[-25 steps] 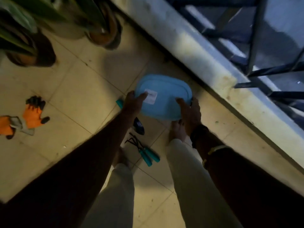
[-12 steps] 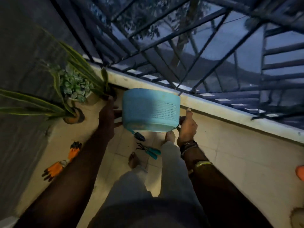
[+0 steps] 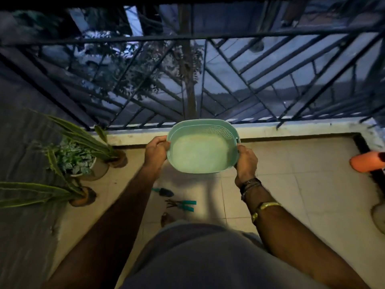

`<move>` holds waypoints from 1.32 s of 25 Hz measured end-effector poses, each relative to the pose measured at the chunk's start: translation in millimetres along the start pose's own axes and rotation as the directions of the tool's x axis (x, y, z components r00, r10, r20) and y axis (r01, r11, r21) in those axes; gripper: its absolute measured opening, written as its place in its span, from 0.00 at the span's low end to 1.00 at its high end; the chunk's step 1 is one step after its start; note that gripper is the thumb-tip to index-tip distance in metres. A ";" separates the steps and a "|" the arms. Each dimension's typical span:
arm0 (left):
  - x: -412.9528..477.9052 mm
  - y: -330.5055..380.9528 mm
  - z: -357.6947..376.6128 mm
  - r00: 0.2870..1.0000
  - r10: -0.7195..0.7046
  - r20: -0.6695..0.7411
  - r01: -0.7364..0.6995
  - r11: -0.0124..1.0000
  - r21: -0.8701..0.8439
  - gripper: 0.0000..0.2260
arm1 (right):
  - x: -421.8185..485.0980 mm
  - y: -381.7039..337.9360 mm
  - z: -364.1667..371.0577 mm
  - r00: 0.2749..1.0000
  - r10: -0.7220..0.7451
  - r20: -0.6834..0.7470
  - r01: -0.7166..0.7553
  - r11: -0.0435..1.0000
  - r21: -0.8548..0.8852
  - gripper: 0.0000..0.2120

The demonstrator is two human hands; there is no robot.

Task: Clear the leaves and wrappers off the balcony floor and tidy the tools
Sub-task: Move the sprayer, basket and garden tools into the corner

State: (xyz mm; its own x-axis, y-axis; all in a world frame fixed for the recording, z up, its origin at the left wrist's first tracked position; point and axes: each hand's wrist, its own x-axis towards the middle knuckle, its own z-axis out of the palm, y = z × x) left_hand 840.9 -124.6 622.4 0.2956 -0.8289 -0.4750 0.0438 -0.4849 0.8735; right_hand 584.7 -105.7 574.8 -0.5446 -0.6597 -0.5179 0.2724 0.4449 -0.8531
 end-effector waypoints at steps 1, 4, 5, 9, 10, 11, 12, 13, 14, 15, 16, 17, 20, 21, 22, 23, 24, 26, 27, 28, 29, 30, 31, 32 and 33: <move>-7.4 2.6 25.7 0.999 0.029 0.041 -0.029 0.999 0.013 0.12 | 9.0 -7.0 -23.1 1.000 -0.011 -0.020 0.012 1.000 0.026 0.10; -29.4 2.2 109.4 0.988 0.089 0.127 -0.096 0.994 0.055 0.14 | 47.6 -28.9 -104.2 0.997 -0.057 -0.046 0.060 0.996 0.059 0.09; -37.7 0.5 137.5 0.985 0.095 0.142 -0.106 0.992 0.065 0.14 | 58.3 -36.7 -134.5 0.996 -0.070 -0.059 0.073 0.996 0.056 0.10; -60.0 0.8 258.8 0.965 0.128 0.228 -0.154 0.983 0.098 0.14 | 112.8 -74.6 -241.8 0.988 -0.094 -0.120 0.104 0.991 0.079 0.08; -66.4 3.5 290.8 0.959 0.132 0.250 -0.161 0.982 0.098 0.13 | 129.3 -83.8 -264.7 0.983 -0.097 -0.153 0.112 0.989 0.092 0.07; -70.7 5.3 321.3 0.952 0.127 0.278 -0.160 0.982 0.097 0.13 | 143.3 -93.9 -286.2 0.980 -0.092 -0.177 0.111 0.989 0.102 0.07; -72.9 6.6 353.9 0.943 0.119 0.311 -0.156 0.983 0.098 0.13 | 160.9 -102.8 -307.5 0.975 -0.091 -0.202 0.116 0.987 0.114 0.07; -74.0 7.5 383.9 0.935 0.109 0.338 -0.151 0.983 0.101 0.13 | 177.6 -109.9 -326.1 0.970 -0.087 -0.228 0.117 0.986 0.121 0.07; -72.7 9.0 419.0 0.926 0.095 0.366 -0.143 0.984 0.107 0.13 | 199.4 -118.3 -346.2 0.962 -0.088 -0.257 0.125 0.983 0.132 0.07; -69.2 10.0 451.0 0.915 0.085 0.393 -0.137 0.985 0.106 0.13 | 218.8 -127.3 -363.2 0.956 -0.085 -0.280 0.127 0.983 0.135 0.07; -64.7 10.9 482.0 0.908 0.076 0.412 -0.131 0.986 0.107 0.13 | 240.7 -135.3 -379.7 0.951 -0.091 -0.297 0.138 0.980 0.141 0.07; -59.6 12.1 514.0 0.902 0.060 0.427 -0.117 0.987 0.109 0.13 | 262.7 -143.7 -396.7 0.945 -0.096 -0.311 0.144 0.980 0.135 0.07; -39.1 19.5 612.9 0.878 0.039 0.478 -0.109 0.987 0.121 0.13 | 334.0 -173.5 -442.8 0.939 -0.075 -0.335 0.114 0.989 0.097 0.05; -32.6 22.2 643.5 0.872 0.021 0.490 -0.099 0.986 0.133 0.13 | 357.4 -182.6 -457.5 0.940 -0.052 -0.338 0.093 0.990 0.105 0.07; -26.0 24.6 674.2 0.864 -0.008 0.504 -0.075 0.987 0.144 0.12 | 383.6 -189.3 -472.9 0.938 -0.042 -0.344 0.082 0.991 0.102 0.10; -19.5 26.6 702.6 0.853 -0.033 0.520 -0.055 0.987 0.154 0.12 | 405.3 -197.0 -486.6 0.935 -0.042 -0.352 0.073 0.995 0.074 0.12; -10.3 27.6 736.2 0.845 -0.070 0.530 -0.024 0.985 0.169 0.12 | 431.8 -206.3 -501.2 0.934 -0.057 -0.352 0.071 0.997 0.025 0.13; -1.3 25.3 786.5 0.835 -0.148 0.531 0.035 0.976 0.216 0.13 | 475.4 -214.6 -530.5 0.931 -0.118 -0.345 0.094 0.992 -0.086 0.12; 0.1 23.6 809.1 0.827 -0.185 0.531 0.069 0.970 0.231 0.14 | 503.9 -210.6 -549.5 0.934 -0.117 -0.338 0.080 0.989 -0.123 0.15; -0.4 21.9 830.3 0.825 -0.219 0.521 0.108 0.966 0.235 0.15 | 529.4 -210.3 -565.3 0.940 -0.097 -0.327 0.047 0.986 -0.157 0.20; 0.4 17.4 853.6 0.830 -0.253 0.497 0.156 0.961 0.229 0.14 | 565.3 -201.1 -587.6 0.954 -0.061 -0.293 0.003 0.981 -0.196 0.27; 0.5 11.0 873.5 0.837 -0.289 0.464 0.210 0.954 0.216 0.13 | 595.6 -192.9 -606.2 0.969 -0.024 -0.246 -0.039 0.968 -0.248 0.33; -2.3 6.1 891.6 0.843 -0.318 0.434 0.256 0.946 0.196 0.12 | 621.7 -189.1 -621.4 0.978 -0.004 -0.208 -0.056 0.959 -0.279 0.34; -4.7 -2.4 911.1 0.845 -0.342 0.412 0.294 0.939 0.176 0.12 | 640.9 -189.8 -630.8 0.983 0.014 -0.185 -0.071 0.949 -0.309 0.32; -4.7 -13.8 930.4 0.852 -0.350 0.389 0.309 0.936 0.166 0.13 | 654.4 -196.2 -635.2 0.987 0.013 -0.163 -0.064 0.948 -0.312 0.27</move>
State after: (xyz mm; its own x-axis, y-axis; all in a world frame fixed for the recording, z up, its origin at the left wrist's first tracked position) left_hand -49.0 -373.5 513.0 -0.1348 -0.6448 -0.7524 -0.0256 -0.7568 0.6531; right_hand -329.0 -240.0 443.0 -0.6628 -0.5465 -0.5118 0.0456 0.6528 -0.7562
